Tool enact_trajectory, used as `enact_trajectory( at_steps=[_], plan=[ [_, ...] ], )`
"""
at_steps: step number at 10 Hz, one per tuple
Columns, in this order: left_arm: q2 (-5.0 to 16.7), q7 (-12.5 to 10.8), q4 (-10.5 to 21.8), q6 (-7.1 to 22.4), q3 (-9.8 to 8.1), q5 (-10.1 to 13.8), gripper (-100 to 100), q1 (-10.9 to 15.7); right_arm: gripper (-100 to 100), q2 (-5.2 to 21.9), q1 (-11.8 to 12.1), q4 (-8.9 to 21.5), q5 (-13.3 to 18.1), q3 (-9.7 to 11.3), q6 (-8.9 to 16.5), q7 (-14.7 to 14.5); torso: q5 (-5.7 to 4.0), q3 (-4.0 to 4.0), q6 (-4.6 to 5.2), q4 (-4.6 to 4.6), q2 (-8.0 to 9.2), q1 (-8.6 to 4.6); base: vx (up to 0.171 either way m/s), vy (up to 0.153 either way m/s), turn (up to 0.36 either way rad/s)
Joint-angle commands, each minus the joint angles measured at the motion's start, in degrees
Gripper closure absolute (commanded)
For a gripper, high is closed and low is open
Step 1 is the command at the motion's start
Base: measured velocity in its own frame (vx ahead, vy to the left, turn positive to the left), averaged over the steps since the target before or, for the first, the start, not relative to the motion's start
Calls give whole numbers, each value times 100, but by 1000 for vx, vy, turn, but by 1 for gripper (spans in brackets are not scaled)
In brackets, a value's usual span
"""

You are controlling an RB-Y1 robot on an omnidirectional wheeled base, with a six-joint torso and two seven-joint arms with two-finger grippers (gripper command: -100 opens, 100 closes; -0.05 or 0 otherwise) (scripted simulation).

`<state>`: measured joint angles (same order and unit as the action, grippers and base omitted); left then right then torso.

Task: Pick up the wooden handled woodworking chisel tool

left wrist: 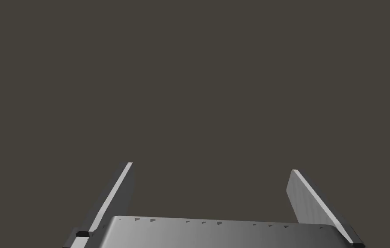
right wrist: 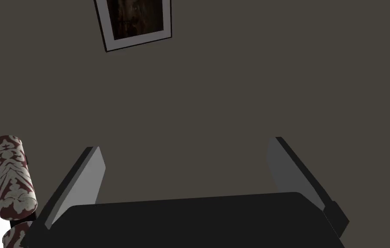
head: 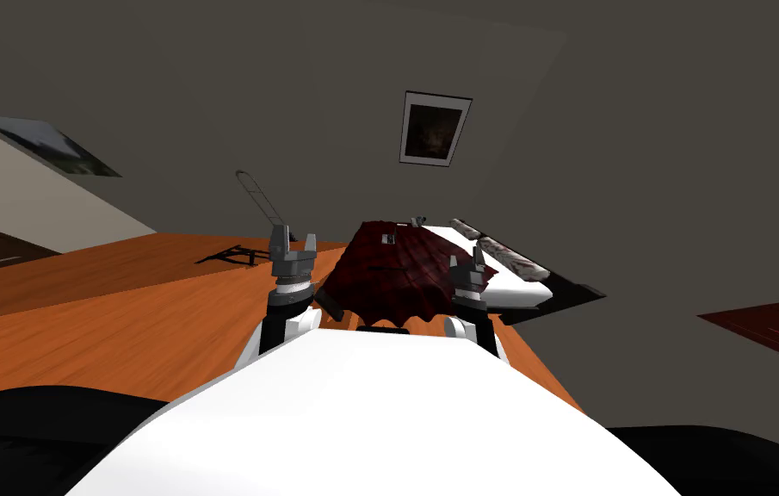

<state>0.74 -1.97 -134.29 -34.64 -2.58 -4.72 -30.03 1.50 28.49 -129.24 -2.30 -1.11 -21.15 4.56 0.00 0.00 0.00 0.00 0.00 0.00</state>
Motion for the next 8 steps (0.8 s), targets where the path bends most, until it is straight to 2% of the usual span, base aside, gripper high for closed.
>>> enact_trajectory(
  at_steps=[1,3,7,8],
  plan=[
    [0,0,0,0,0,0,0,0,-100,169,-28,41,13,14,49,-89,0,0,0,0,0,0,0,2,38],
    [0,0,0,0,0,0,0,0,-100,394,-91,134,45,45,163,-295,0,0,-1,0,1,1,-8,12,81],
    [0,0,0,0,1,0,0,1,-100,797,-300,427,173,142,534,-928,4,3,-2,1,6,20,-16,47,147],
    [-1,0,0,0,1,0,0,1,-100,797,-300,427,173,142,534,-987,6,5,-2,2,9,25,-25,47,84]
  ],
)
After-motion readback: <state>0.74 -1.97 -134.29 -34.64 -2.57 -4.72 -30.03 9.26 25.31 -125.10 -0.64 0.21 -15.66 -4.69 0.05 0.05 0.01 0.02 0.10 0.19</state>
